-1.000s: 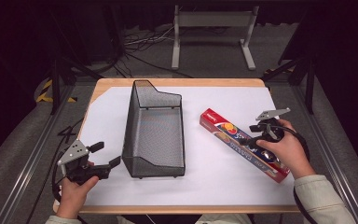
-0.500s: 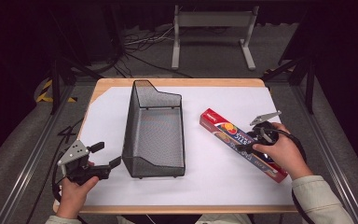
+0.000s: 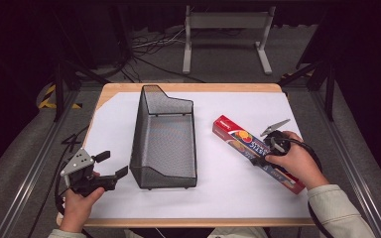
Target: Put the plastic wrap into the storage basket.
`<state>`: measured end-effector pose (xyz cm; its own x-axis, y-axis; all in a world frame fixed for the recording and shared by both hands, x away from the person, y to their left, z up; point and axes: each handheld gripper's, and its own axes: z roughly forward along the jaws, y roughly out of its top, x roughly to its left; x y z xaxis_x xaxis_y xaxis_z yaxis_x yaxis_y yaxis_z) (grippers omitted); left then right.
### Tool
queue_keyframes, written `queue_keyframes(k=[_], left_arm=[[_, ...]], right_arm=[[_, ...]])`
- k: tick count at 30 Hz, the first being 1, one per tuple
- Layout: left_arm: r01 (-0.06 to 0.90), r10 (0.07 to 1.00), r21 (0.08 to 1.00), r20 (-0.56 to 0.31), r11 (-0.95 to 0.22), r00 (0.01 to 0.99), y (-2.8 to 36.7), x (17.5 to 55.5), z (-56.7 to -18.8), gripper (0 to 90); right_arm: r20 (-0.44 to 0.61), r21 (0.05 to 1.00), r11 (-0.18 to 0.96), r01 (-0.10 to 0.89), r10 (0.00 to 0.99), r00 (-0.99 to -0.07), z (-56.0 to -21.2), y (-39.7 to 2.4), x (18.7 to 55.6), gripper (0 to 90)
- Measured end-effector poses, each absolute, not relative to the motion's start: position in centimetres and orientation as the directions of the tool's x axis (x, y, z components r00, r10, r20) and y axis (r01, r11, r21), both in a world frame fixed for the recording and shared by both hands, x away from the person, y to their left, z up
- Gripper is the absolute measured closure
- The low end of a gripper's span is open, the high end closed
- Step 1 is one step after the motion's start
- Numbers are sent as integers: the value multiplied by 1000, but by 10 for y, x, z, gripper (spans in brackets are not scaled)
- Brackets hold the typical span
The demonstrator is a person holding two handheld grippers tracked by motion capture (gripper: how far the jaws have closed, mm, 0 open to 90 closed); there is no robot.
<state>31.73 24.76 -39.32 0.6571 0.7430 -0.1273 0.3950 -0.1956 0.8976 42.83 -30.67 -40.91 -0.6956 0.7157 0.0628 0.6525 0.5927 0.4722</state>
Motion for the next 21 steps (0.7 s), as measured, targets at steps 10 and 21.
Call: queue_keyframes(k=[10,21], left_arm=[[395,744,898,-127,-195,656,248,318,-394,148],[396,747,898,-128,-193,653,249,318,-395,149]], right_arm=[[27,432,610,664,728,-685,-412,-306,428,356],[-5,445,611,655,733,-680,-410,-305,424,403]])
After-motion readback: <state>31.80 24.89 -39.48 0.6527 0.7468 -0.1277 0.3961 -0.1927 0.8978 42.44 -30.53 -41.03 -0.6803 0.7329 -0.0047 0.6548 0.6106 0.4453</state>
